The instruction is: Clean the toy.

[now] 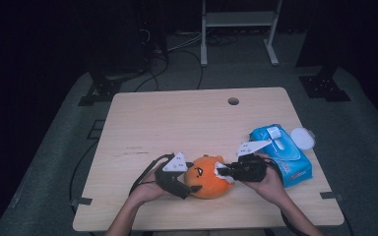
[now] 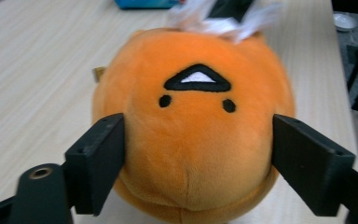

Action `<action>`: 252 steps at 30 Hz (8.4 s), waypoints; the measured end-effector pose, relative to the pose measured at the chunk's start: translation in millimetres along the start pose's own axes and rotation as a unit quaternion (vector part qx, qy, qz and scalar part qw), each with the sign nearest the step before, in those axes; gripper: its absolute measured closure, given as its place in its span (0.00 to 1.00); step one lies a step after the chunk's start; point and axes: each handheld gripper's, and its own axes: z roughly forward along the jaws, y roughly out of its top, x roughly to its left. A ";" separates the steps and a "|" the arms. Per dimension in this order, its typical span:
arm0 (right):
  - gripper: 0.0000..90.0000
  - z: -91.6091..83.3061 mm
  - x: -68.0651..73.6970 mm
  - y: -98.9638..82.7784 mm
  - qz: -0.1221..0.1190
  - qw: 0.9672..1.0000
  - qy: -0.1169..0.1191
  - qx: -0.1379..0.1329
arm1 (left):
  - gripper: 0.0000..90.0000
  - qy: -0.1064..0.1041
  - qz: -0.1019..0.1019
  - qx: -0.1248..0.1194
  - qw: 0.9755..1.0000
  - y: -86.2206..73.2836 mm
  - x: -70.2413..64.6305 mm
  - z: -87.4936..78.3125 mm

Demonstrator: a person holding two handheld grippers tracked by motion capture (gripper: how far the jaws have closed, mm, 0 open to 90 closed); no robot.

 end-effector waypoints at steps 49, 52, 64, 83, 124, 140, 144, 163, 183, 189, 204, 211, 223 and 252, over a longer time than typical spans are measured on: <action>0.65 -11.8 3.3 -17.7 -0.058 0.996 -0.065 -0.021 | 0.26 0.004 -0.020 -0.045 0.999 -8.6 4.7 7.1; 0.61 -11.9 0.0 -18.9 -0.059 0.995 -0.073 -0.024 | 0.26 0.004 -0.021 -0.046 0.999 -8.8 4.9 7.3; 0.55 -0.6 -15.9 -10.3 -0.076 0.997 -0.019 -0.020 | 0.27 -0.001 -0.006 -0.041 0.999 -10.4 4.4 8.1; 0.87 -5.1 21.0 -5.4 -0.068 0.997 -0.019 0.005 | 0.32 0.006 -0.010 -0.049 0.999 -8.4 6.9 7.0; 0.88 -21.7 -1.4 -21.3 -0.030 0.998 -0.052 0.000 | 0.33 0.025 -0.055 -0.074 0.995 -12.2 13.1 11.1; 0.88 -10.8 28.5 -6.0 -0.060 0.998 -0.001 -0.016 | 0.33 -0.005 -0.015 -0.064 0.998 -2.1 -1.5 14.3; 0.88 -8.3 33.3 -0.9 -0.082 0.996 -0.021 -0.013 | 0.31 0.004 0.002 -0.053 0.999 0.9 -4.7 13.4; 0.87 -18.4 13.2 -10.4 -0.060 0.997 -0.047 -0.010 | 0.22 0.001 -0.043 -0.047 0.998 -0.8 3.6 10.9; 0.88 -12.5 12.1 -8.5 -0.040 0.999 -0.008 -0.027 | 0.13 -0.010 -0.081 -0.053 0.995 5.9 5.7 5.5; 0.88 -13.0 27.4 0.2 -0.059 0.998 -0.007 -0.033 | 0.37 -0.014 -0.032 -0.064 0.997 10.5 -4.9 6.9; 0.88 -20.8 17.8 -2.9 -0.054 0.997 -0.038 -0.029 | 0.15 -0.017 -0.072 -0.052 0.996 13.5 -8.6 20.2; 0.88 -16.5 40.9 12.7 -0.090 0.995 -0.006 -0.041 | 0.34 -0.005 0.051 -0.049 0.997 18.8 -24.1 15.6; 0.88 -20.4 16.1 -2.4 -0.040 0.998 -0.028 -0.034 | 0.15 -0.015 -0.053 -0.038 0.998 23.8 -19.9 21.6; 0.88 -22.7 29.2 6.2 -0.080 0.995 -0.056 -0.029 | 0.31 -0.001 0.034 -0.044 0.998 21.9 -32.0 21.1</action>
